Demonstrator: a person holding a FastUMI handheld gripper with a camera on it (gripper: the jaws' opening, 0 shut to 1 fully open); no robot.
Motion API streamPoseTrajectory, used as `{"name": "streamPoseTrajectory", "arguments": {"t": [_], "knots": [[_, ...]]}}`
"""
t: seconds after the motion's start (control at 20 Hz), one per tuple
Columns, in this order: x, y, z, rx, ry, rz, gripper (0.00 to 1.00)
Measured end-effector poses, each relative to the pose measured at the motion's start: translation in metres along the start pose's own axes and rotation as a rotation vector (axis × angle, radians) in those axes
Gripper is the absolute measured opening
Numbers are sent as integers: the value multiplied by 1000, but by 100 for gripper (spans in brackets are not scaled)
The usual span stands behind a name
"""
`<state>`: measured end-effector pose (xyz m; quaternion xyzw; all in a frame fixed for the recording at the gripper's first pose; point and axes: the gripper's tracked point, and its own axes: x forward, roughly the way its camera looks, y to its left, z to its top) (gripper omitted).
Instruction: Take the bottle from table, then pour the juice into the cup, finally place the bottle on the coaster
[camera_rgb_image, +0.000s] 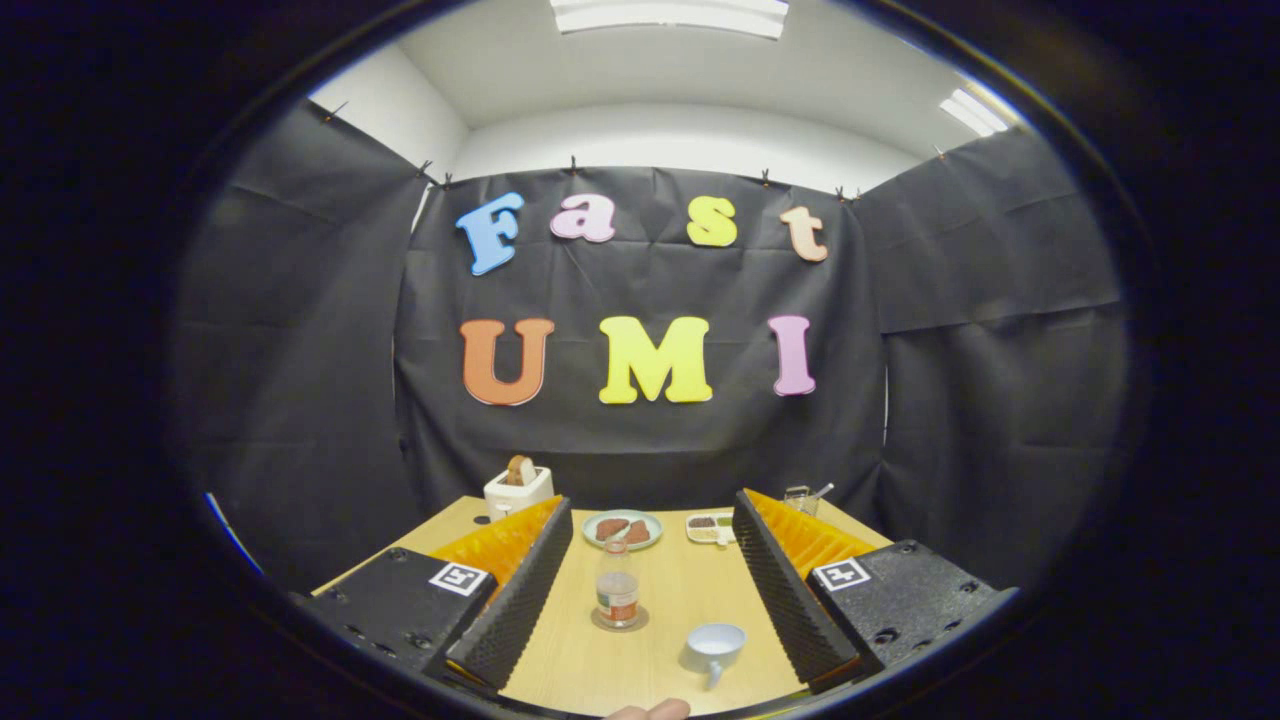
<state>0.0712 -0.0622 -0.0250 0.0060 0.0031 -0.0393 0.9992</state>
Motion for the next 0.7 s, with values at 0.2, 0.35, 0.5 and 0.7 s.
{"name": "streamPoseTrajectory", "arguments": {"t": [0.2, 0.35, 0.5, 0.7], "knots": [[-4, -9, 12, -19, 11, -10, 100], [-6, -12, 16, -10, 6, -9, 100], [-8, -7, 14, 11, 3, 16, 100], [-10, -4, 13, 14, -4, 20, 100]]}}
